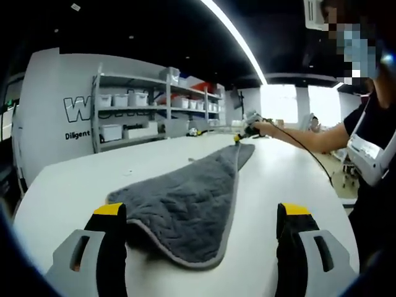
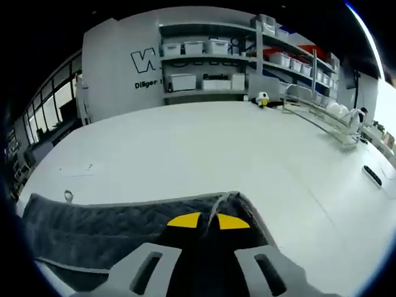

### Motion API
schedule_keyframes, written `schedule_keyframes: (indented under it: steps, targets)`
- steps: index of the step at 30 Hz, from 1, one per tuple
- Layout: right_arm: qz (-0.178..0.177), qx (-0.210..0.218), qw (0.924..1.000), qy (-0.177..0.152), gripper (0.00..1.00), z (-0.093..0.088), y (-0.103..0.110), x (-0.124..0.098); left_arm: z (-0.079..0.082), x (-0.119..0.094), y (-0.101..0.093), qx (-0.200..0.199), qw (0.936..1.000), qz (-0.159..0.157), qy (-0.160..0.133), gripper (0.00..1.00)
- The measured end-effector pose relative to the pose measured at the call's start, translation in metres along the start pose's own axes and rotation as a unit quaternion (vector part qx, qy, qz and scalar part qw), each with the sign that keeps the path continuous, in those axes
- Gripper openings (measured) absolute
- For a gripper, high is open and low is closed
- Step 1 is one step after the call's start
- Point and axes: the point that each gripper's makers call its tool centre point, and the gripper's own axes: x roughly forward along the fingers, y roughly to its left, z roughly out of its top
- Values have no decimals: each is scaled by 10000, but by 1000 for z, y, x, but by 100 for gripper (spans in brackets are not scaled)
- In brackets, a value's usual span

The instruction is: Open the folded towel by lifting each exposed corner and separating the folded layers until the towel lies flat within the target outline without major curled edges

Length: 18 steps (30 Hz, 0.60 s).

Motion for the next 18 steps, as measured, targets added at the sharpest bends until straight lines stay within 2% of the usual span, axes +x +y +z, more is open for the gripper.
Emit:
schedule_keyframes:
  steps: [6,13,15,18]
  targets:
    - [228,-168,9995,-103,0,1,7,-6,-1,0,-2,12,10000,-27,12,99]
    - [290,-215,9987,-364,0,6,5,-30,-2,0,-3,38,10000,-49,45,99]
    - [459,-260,9972,-532,0,8,10,-40,-1,0,-4,47,10000,-59,37,99]
    - [469,-365,9966,-577,0,8,9,-52,-1,0,-5,55,9999,-88,21,99]
